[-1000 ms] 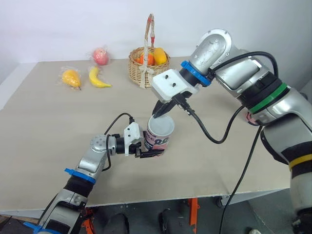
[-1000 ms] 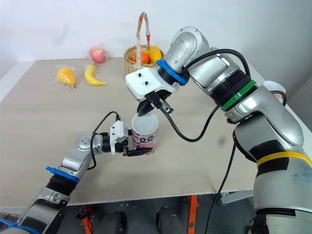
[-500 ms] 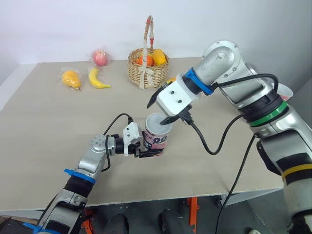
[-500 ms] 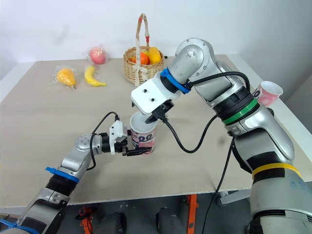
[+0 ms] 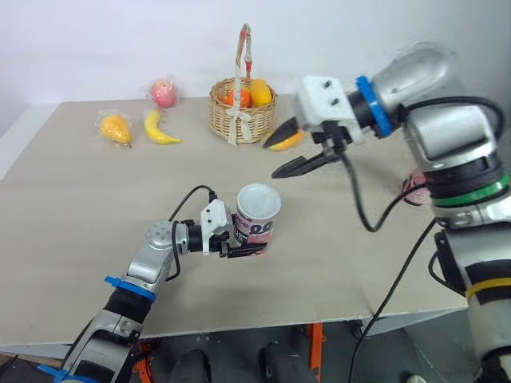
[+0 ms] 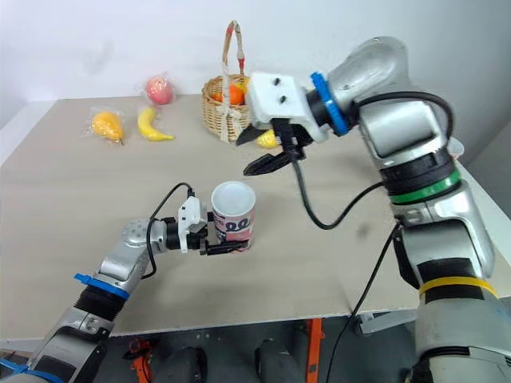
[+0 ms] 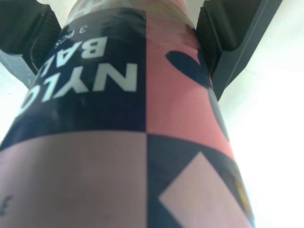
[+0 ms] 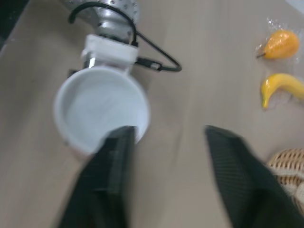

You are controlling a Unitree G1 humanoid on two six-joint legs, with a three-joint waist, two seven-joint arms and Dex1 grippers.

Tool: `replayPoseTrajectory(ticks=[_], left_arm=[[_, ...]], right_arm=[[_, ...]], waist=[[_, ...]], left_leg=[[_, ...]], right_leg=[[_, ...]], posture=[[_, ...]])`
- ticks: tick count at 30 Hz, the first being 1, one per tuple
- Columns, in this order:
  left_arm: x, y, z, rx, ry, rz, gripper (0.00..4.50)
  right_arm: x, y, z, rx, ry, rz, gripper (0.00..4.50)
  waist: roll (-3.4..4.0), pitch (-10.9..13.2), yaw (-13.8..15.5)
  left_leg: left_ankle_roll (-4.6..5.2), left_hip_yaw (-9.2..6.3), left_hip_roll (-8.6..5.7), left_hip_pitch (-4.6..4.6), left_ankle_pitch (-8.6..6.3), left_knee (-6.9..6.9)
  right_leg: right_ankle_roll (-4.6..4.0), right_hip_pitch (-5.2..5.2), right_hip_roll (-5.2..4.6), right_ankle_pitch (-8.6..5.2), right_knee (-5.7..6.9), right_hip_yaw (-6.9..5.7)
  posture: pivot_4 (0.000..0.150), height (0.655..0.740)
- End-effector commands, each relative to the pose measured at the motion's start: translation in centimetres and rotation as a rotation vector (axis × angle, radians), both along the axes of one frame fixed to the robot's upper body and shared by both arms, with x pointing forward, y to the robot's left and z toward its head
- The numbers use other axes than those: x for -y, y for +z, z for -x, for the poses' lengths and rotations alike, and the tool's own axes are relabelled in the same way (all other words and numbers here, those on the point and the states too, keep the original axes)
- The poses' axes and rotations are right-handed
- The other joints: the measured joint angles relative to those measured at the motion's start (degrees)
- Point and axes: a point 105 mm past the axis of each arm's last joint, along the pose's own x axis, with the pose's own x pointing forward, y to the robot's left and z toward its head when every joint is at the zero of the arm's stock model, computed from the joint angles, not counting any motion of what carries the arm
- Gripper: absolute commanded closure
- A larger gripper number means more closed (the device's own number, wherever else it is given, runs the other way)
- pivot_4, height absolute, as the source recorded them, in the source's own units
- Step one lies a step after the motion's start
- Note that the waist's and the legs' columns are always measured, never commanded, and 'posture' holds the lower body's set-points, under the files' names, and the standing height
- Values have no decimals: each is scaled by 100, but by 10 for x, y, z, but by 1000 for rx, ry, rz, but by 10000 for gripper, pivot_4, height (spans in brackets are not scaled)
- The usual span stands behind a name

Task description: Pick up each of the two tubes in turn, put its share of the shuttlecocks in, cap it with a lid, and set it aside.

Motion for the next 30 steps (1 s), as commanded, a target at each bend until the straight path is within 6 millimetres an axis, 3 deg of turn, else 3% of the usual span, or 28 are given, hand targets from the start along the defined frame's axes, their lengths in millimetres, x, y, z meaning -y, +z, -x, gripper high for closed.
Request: replayPoseTrajectory(ticks=[1,2,3,16,23,27,30], left_arm=[[-22,-30,-5,-100,91,-91,12927],[-22,-30,-5,-99,90,-92,12927],[-22,-30,-6,-99,89,-93,12927],[-24,-28,-6,-92,89,-97,12927],[-24,-26,-7,-84,97,-93,12927],[-24,-26,-7,-82,99,-92,12927],[-23,-25,-7,-80,99,-83,12927]], right_arm=[[-1,1,15,-18,45,-12,38349],[-3,-2,18,-26,54,-9,44047],[-4,-4,19,-30,59,-7,44596],[-37,-46,4,-20,83,141,44596],[-36,-97,-1,-6,143,360,44596],[-37,-103,-2,11,157,373,44596],[-42,-80,-3,5,148,224,44596]], waist=[[9,6,-13],[13,8,-14],[16,10,-14],[16,10,-17],[3,-13,-18],[-4,-26,-18],[-18,-42,-19]], left_leg=[[0,1,1,1,0,0],[0,3,2,1,0,0],[0,5,2,1,0,0],[0,10,2,-1,1,2],[-1,11,4,20,1,2],[-3,16,11,69,-1,-3],[-5,15,14,88,-2,-9]], right_leg=[[0,-1,2,1,0,2],[2,-4,6,7,1,6],[3,-5,8,8,1,9],[9,-8,8,10,1,13],[5,7,9,10,1,10],[-3,26,9,5,1,10],[-8,27,9,2,1,10]], posture=[[1500,7400],[1500,7400],[1500,7400],[1500,7400],[1500,7400],[1500,7400],[1500,7400]])
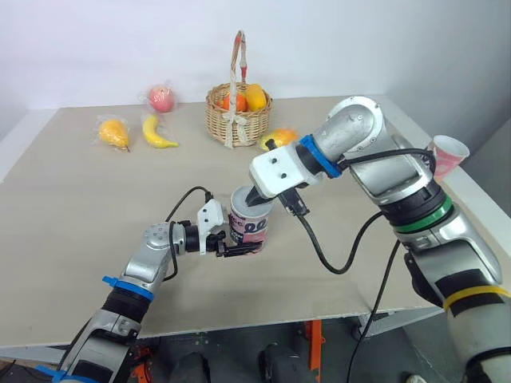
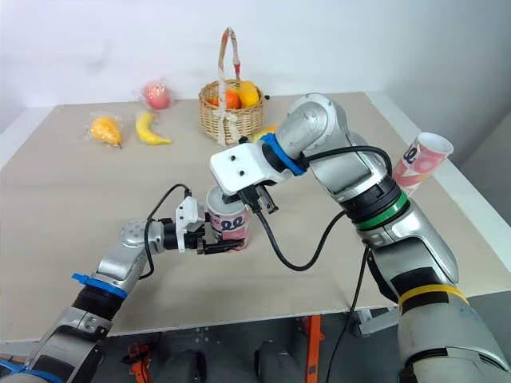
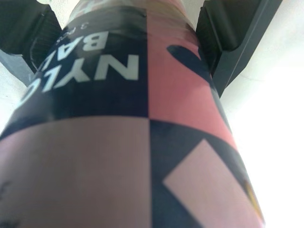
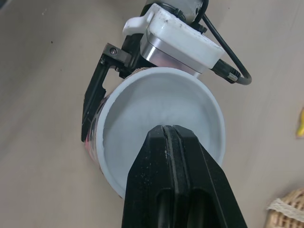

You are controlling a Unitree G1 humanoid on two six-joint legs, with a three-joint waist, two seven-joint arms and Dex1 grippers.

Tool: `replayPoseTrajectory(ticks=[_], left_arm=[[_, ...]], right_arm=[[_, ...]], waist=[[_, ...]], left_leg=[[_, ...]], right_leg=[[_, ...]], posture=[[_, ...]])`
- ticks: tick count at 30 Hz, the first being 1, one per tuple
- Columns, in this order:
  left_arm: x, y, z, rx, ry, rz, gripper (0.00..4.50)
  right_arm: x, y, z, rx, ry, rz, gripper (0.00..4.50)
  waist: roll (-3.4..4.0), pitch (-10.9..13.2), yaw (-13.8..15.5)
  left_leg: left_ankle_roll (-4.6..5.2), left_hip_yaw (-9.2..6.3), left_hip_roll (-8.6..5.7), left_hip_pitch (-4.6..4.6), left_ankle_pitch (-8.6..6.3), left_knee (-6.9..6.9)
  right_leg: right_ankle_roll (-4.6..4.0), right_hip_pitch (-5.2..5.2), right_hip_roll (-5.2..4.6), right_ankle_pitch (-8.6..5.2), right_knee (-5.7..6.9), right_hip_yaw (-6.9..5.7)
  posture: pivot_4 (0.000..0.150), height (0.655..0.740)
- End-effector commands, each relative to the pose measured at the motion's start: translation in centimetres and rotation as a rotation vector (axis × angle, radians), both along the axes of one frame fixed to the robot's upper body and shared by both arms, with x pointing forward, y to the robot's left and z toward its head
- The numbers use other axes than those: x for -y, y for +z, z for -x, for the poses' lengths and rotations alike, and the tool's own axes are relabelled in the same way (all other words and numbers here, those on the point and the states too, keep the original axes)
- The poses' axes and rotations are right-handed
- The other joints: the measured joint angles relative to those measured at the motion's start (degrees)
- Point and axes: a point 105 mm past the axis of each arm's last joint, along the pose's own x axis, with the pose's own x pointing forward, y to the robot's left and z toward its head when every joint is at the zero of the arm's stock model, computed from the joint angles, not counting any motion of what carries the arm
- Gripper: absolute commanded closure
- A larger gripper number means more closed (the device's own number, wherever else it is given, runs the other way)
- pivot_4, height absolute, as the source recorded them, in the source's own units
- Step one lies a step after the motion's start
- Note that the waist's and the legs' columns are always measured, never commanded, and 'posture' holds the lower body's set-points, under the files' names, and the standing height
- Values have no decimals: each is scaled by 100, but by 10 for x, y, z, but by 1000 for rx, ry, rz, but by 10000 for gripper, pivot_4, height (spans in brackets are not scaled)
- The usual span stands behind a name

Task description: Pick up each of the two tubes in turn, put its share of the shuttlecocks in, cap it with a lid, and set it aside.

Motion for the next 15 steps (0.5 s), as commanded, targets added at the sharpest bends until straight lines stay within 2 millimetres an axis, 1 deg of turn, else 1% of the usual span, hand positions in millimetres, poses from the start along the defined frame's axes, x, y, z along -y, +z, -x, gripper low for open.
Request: replayPoseTrajectory(ticks=[1,3,4,6,7,8,10,12,13,15], left_arm=[[-16,-19,-3,-59,64,-63,12927],[-15,-16,-3,-57,68,-43,12927],[-14,-15,-2,-58,65,-33,12927],[-14,-14,-1,-61,59,-22,12927],[-13,-13,0,-62,55,-16,12927],[-13,-12,0,-62,53,-12,12927],[-13,-11,0,-61,55,-8,12927],[-13,-10,-1,-57,57,-7,12927],[-12,-9,-2,-54,57,-4,12927],[-11,-7,-3,-51,51,4,12927]], right_arm=[[6,-10,-2,-134,-46,-54,44596],[11,13,-2,-164,-74,-177,44596],[17,28,-2,-180,-103,-255,44596],[33,49,6,-230,-129,-359,38425],[42,57,10,-244,-152,-399,36027],[52,61,14,-242,-179,-432,31465],[65,64,20,-228,-229,-462,22253],[82,60,27,-212,-304,-470,12645],[90,58,29,-213,-340,-485,12645],[100,53,30,-229,-413,-532,12645]], waist=[[-4,-1,0],[-5,3,1],[-3,10,2],[10,29,8],[14,34,16],[14,34,27],[15,34,39],[15,34,52],[15,34,55],[21,38,49]], left_leg=[[0,0,2,1,0,0],[-1,0,3,-13,1,0],[-1,0,3,-23,2,0],[-2,1,0,-43,3,0],[-2,1,-5,-57,3,1],[-2,-1,-10,-76,3,1],[-14,-8,-13,-110,-6,0],[-15,-14,-17,-113,-24,-2],[-15,-16,-18,-111,-34,-2],[-16,-15,-20,-111,-40,-2]], right_leg=[[0,0,0,0,0,-1],[-7,7,-2,5,0,1],[-9,-2,-2,8,0,1],[-5,-20,-6,23,1,4],[-2,-31,-8,23,0,3],[4,-41,-8,18,0,3],[10,-64,-7,28,-1,1],[5,-62,-6,11,-1,2],[23,-60,-4,-10,-1,3],[31,-58,-4,-20,-2,6]], posture=[[1500,7400],[1500,7400],[1500,7400],[1500,7400],[1500,7400],[1500,7400],[1500,7400],[1500,7400],[1500,7400],[1500,7400]])
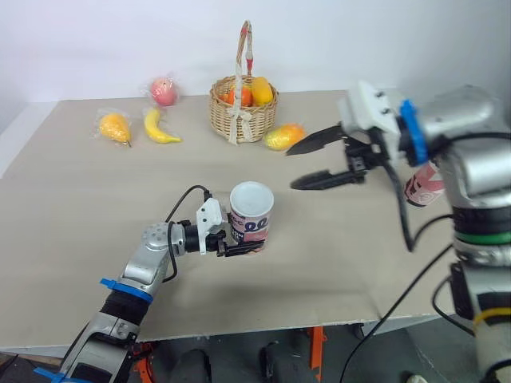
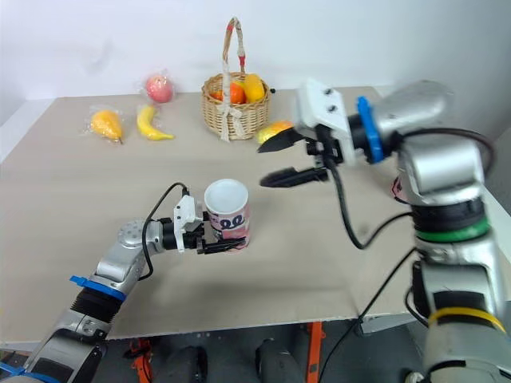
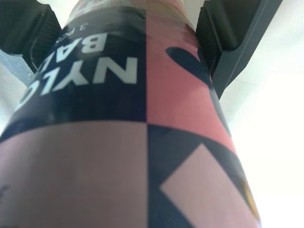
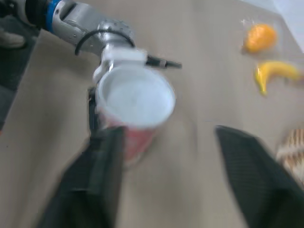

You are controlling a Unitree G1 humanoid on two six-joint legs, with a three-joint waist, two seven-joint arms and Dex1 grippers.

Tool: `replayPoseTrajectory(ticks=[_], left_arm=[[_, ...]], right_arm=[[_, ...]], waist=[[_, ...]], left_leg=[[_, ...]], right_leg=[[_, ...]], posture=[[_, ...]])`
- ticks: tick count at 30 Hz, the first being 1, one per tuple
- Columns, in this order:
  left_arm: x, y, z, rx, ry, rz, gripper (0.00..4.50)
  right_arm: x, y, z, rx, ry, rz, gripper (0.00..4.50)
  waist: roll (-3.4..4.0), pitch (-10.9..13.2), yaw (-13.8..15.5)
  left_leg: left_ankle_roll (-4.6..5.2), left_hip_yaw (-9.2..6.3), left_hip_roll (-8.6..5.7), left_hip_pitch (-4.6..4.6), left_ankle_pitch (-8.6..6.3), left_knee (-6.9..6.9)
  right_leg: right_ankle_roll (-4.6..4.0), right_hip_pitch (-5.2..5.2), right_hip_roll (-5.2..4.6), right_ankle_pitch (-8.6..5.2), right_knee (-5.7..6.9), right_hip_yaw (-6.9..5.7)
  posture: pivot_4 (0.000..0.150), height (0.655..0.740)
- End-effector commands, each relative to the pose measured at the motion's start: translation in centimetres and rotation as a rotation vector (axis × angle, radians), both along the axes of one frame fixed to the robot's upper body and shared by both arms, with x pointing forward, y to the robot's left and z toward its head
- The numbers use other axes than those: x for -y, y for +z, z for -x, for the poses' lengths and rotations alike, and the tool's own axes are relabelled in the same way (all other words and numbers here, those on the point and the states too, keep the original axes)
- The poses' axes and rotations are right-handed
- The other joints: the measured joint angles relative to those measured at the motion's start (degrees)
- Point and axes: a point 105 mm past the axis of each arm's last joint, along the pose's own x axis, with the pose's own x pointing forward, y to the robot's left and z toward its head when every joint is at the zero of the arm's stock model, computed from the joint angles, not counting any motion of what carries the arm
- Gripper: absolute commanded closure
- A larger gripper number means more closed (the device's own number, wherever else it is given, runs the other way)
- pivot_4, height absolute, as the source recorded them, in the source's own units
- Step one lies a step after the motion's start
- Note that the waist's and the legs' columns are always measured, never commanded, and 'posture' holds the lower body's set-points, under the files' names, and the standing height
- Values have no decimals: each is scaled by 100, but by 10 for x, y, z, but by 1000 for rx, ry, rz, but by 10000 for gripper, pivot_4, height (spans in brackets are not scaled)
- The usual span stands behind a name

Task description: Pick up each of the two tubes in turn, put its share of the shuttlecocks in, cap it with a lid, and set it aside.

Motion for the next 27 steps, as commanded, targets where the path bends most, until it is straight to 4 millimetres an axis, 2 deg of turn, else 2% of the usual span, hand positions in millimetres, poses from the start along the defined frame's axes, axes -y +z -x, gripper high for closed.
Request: replayPoseTrajectory(ticks=[1,4,5,7,11,13,15,16,20,23,24,27], left_arm=[[-11,-14,-6,-66,56,-35,12927],[-9,-11,-6,-69,39,-20,12927],[-7,-10,-5,-79,16,-16,6001],[-2,-5,-1,-91,-32,1,345],[-7,5,2,-108,-62,31,345],[-22,3,1,-91,-20,7,345],[-37,1,5,-100,6,-13,345],[-43,0,12,-129,-12,-29,345],[-64,0,38,-202,-67,-86,345],[-97,15,50,-201,25,-106,345],[-105,23,53,-200,49,-93,345],[-117,40,60,-221,91,-35,345]], right_arm=[[11,7,9,21,-89,-82,12645],[15,-8,12,-17,-138,-108,12645],[15,-18,11,-49,-159,-126,12104],[12,-36,9,-108,-193,-170,12104],[-6,-58,12,-194,-182,-312,12104],[-13,-77,18,-245,-157,-313,12104],[-17,-84,24,-275,-132,-314,12104],[-18,-87,25,-283,-124,-303,12104],[-18,-101,29,-311,-98,-252,12104],[-30,-113,20,-310,-89,-249,12104],[-34,-119,20,-295,-81,-231,12104],[-42,-133,17,-257,-72,-183,12104]], waist=[[7,5,1],[5,8,-6],[5,9,-14],[-15,22,-33],[-14,46,-39],[-15,46,-18],[-15,49,-24],[-10,52,-26],[-10,55,-23],[-34,69,3],[-51,79,-42],[-40,96,-37]], left_leg=[[0,1,-1,0,0,0],[0,0,-2,4,0,6],[0,0,-3,4,1,7],[1,-1,-6,7,1,14],[-1,3,-6,-19,2,17],[-1,-2,-11,-50,2,16],[-5,-21,-9,-83,-1,17],[-6,-20,-10,-86,-4,17],[-15,-25,-12,-96,-16,17],[-16,-41,-16,-98,-17,24],[-16,-45,-14,-97,-17,24],[-20,-57,3,-97,-14,24]], right_leg=[[12,0,-1,-6,0,2],[24,5,0,-1,-1,3],[28,6,-1,3,-1,4],[32,12,-1,6,-2,4],[39,-10,1,7,-2,11],[42,-35,-1,5,-2,10],[28,-58,1,1,-3,-3],[4,-61,0,9,-2,0],[0,-68,-7,-6,-3,-7],[13,-60,-15,-17,-4,-27],[13,-59,-15,-17,-4,-31],[12,-62,-7,-18,0,-45]], posture=[[1500,7400],[1500,7400],[1500,7400],[1500,7400],[1500,7400],[1500,7400],[1500,7400],[1500,7400],[1500,7400],[1500,7400],[1500,7400],[1500,7400]])
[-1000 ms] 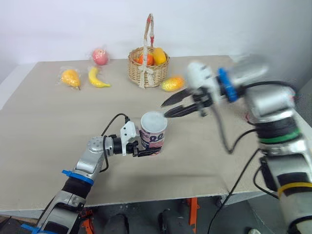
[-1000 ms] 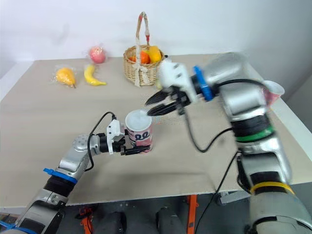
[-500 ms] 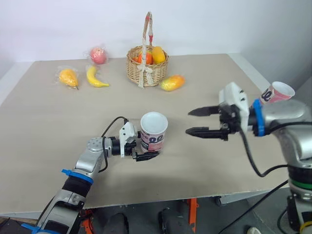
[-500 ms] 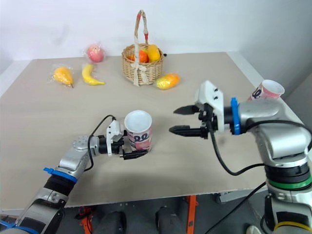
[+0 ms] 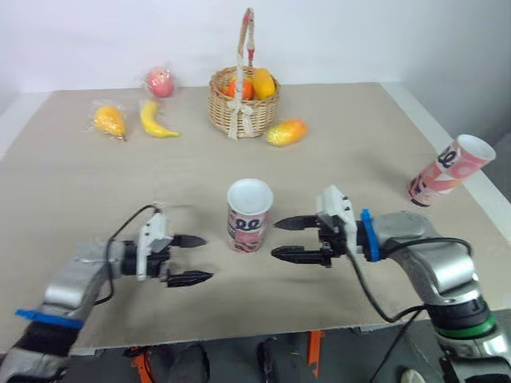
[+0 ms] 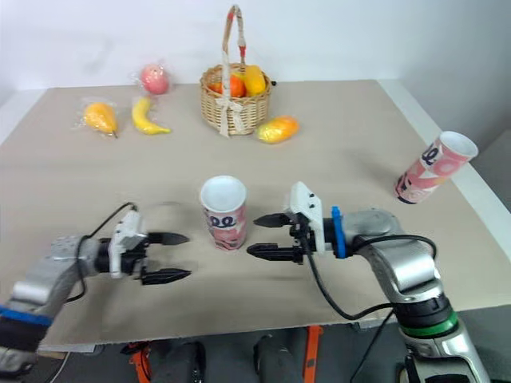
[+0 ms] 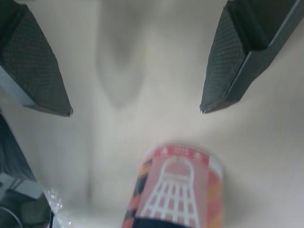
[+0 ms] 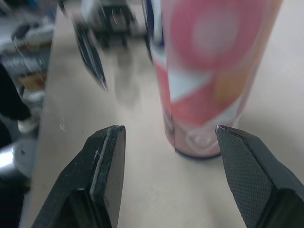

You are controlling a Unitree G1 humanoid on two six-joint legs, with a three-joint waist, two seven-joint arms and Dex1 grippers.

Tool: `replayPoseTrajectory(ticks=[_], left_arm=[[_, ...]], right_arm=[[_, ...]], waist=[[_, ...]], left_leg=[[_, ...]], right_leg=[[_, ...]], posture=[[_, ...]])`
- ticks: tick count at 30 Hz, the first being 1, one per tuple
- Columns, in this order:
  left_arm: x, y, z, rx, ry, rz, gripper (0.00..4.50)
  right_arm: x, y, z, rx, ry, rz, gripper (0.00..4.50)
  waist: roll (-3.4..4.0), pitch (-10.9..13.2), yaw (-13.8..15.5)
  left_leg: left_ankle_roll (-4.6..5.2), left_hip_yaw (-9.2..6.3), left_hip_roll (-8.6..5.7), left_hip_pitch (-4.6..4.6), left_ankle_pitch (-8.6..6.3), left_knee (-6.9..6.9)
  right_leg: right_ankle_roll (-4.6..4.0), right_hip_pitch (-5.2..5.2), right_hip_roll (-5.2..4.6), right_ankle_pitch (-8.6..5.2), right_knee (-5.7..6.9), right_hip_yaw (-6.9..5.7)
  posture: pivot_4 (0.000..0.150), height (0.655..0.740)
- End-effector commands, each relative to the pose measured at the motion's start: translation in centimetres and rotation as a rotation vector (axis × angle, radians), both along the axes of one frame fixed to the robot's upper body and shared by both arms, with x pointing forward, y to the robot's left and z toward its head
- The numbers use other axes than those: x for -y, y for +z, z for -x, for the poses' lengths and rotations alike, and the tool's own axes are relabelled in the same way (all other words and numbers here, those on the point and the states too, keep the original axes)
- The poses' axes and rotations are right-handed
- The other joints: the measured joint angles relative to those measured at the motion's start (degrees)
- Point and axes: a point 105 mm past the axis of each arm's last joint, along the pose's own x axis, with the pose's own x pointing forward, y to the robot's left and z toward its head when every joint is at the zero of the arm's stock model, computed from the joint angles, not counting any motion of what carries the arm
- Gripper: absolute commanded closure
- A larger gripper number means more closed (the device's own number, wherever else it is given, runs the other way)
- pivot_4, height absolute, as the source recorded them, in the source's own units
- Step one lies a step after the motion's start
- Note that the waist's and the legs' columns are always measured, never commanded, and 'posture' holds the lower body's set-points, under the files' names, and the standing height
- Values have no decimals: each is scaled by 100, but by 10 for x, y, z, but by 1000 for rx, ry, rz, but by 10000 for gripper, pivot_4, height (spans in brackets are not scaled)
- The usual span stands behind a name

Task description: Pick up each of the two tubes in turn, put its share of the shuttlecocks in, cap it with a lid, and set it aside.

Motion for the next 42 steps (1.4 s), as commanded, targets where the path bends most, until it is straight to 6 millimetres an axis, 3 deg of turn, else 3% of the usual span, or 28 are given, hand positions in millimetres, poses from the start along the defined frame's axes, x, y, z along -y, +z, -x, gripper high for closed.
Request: replayPoseTrajectory(ticks=[1,2,6,11,17,22,31,37,41,42], left_arm=[[-12,39,8,43,49,92,345],[-18,46,9,44,77,109,345],[-30,61,15,33,132,128,0],[-35,60,26,-9,138,90,0],[-33,58,31,-38,128,86,0],[-34,58,31,-41,135,95,0],[-41,70,21,101,218,120,0],[-38,88,14,285,266,183,0],[-33,90,14,303,255,184,0],[-31,90,15,303,250,180,0]], right_arm=[[-10,-11,-5,89,17,55,12104],[-12,-17,-5,98,24,82,12104],[-9,-29,-5,72,49,139,646],[0,-28,-22,126,-37,176,646],[-15,-1,-41,146,-111,19,646],[-30,14,-32,118,-53,-66,646],[-51,9,-31,114,12,-55,646],[-65,9,-39,94,10,-97,646],[-67,9,-38,85,34,-108,646],[-66,9,-37,84,38,-110,5625]], waist=[[7,8,7],[10,11,18],[12,17,20],[12,21,17],[14,23,11],[14,23,15],[14,23,15],[11,21,16],[11,21,16],[11,21,15]], left_leg=[[-3,-1,4,0,2,0],[-5,-7,6,0,3,0],[-11,-13,3,0,7,5],[-13,-11,-4,0,7,4],[-26,-14,6,2,15,4],[-31,-22,5,2,18,4],[-31,-22,3,1,18,4],[-36,-21,6,2,22,10],[-38,-21,5,1,22,10],[-38,-21,5,1,22,10]], right_leg=[[2,0,1,-1,1,-4],[2,2,1,-1,2,-9],[2,5,-1,-1,4,-15],[-11,5,-3,5,4,-12],[-31,2,11,16,7,-19],[-42,5,10,22,10,-26],[-47,4,8,26,11,-26],[-59,6,8,37,14,-30],[-57,6,7,38,15,-29],[-57,7,7,38,15,-29]], posture=[[1500,7400],[1500,7400],[1500,7400],[1500,7400],[1500,7400],[1500,7400],[1500,7400],[1500,7400],[1500,7400],[1500,7400]])
